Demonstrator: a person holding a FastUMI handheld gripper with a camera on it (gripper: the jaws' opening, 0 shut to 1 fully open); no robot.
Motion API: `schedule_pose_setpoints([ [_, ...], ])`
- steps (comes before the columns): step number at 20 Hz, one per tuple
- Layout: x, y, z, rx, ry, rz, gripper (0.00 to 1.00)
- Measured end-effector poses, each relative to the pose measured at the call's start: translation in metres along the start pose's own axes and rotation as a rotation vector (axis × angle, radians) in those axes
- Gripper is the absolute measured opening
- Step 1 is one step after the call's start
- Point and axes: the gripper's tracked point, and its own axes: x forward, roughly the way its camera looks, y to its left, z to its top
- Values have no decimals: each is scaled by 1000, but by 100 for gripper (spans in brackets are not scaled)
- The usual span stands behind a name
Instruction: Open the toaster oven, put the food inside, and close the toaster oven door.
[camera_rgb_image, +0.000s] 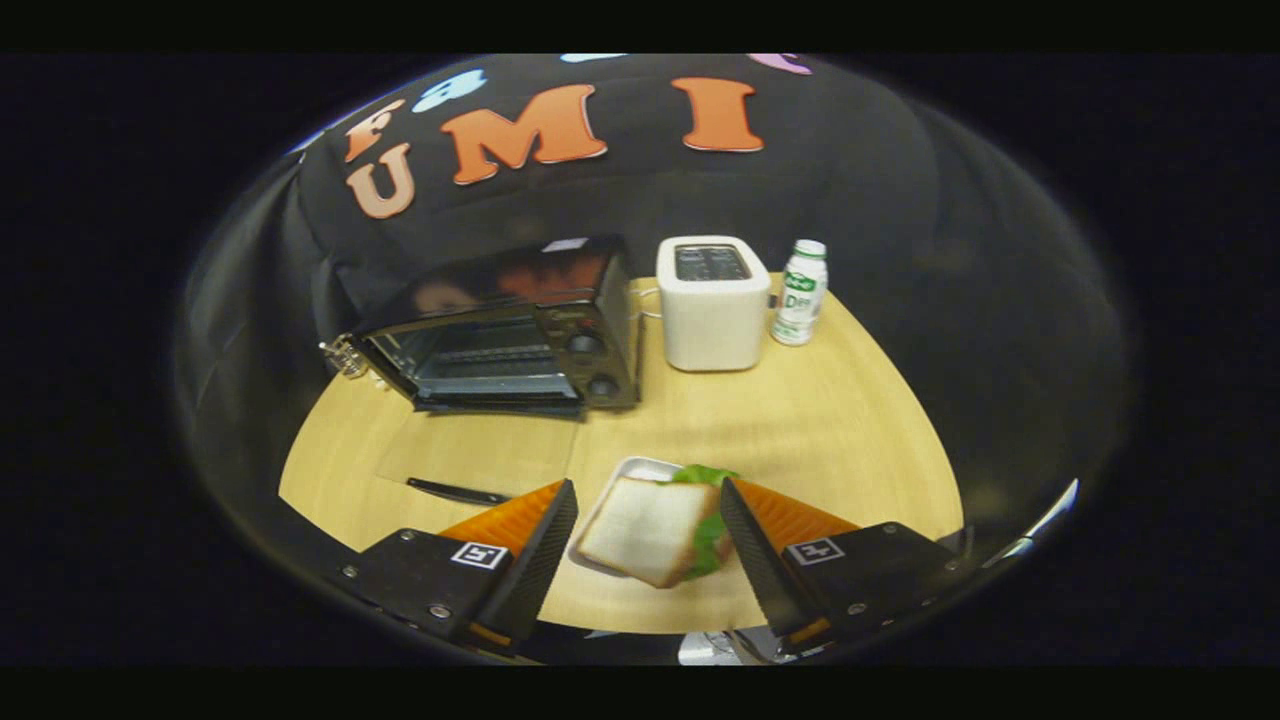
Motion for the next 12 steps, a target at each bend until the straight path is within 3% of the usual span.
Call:
schedule_pose_setpoints([
  [3,7,-27,-23,36,57,-19,86],
  [12,62,-11,-66,306,195,122,89],
])
